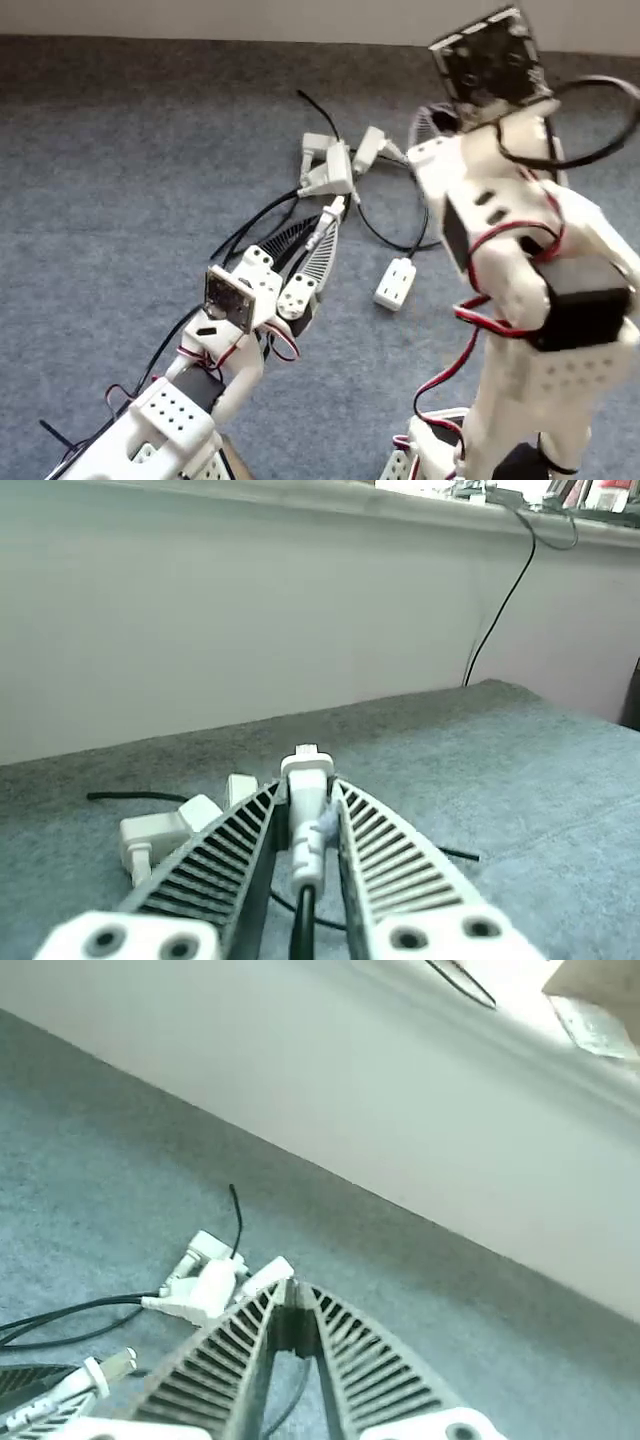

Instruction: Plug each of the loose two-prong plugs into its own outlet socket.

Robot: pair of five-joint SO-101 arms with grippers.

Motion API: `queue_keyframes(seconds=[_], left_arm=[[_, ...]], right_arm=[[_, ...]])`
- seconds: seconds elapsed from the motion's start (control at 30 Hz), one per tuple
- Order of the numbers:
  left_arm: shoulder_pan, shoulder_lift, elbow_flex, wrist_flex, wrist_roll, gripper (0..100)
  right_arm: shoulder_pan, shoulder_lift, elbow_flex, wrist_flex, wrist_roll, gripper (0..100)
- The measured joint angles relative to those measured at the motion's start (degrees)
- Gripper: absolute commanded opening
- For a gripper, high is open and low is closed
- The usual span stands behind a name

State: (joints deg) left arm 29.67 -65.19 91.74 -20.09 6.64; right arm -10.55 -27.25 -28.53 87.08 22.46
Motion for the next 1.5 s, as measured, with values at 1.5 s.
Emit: queue_keyframes(seconds=[1.5], left_arm=[[8.7,100.66,-142.59,120.53,12.84,1]], right_arm=[[50.64,0.18,72.79,-10.64,-6.77,0.7]])
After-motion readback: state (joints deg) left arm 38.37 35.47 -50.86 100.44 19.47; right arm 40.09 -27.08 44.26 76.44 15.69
